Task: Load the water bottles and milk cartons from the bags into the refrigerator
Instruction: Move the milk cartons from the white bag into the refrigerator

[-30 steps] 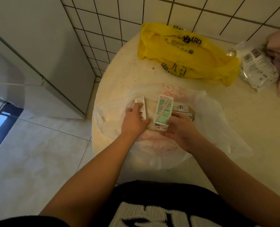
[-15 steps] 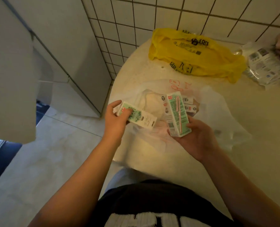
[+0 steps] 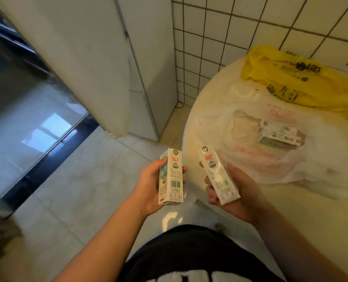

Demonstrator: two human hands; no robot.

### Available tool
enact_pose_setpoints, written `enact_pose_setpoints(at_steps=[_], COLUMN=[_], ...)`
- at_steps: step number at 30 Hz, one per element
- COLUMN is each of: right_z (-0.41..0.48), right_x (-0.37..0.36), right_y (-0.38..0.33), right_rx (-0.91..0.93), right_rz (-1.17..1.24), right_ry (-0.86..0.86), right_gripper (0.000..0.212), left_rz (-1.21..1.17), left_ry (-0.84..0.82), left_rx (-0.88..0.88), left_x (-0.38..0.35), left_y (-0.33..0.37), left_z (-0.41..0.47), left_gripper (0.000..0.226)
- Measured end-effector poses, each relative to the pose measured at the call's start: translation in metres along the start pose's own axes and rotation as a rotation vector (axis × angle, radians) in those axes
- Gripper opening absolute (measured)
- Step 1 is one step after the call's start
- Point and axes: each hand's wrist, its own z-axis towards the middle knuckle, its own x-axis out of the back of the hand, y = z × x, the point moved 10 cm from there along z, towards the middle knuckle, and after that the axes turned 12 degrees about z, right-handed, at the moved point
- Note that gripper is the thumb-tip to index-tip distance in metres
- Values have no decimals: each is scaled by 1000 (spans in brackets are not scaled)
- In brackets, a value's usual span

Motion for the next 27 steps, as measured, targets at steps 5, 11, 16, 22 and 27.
enact_pose_setpoints(at_steps=[5,11,16,22,27], right_z=[41,110,163,217,267], right_x=[-46,-95,-134,-192,-223], right_y=[104,229,299,356,373], right_rx=[-173,-234,-281,-278,-301], right_rz=[97,-4,-126,-335,-369], right_ry=[-138,-80,-7,58,143], right_gripper=[75,87,95,86,55], left_rz=[9,5,-75,-324,-411], left_ry=[108,263,367,410,416], left_rx=[-43,-90,-133,-245,-288], left_x=[105,251,344,412,452], left_y=[1,4,9,31,75], left_z=[-65,-152,-216,-248,-248], left_gripper=[46,36,30,21,24])
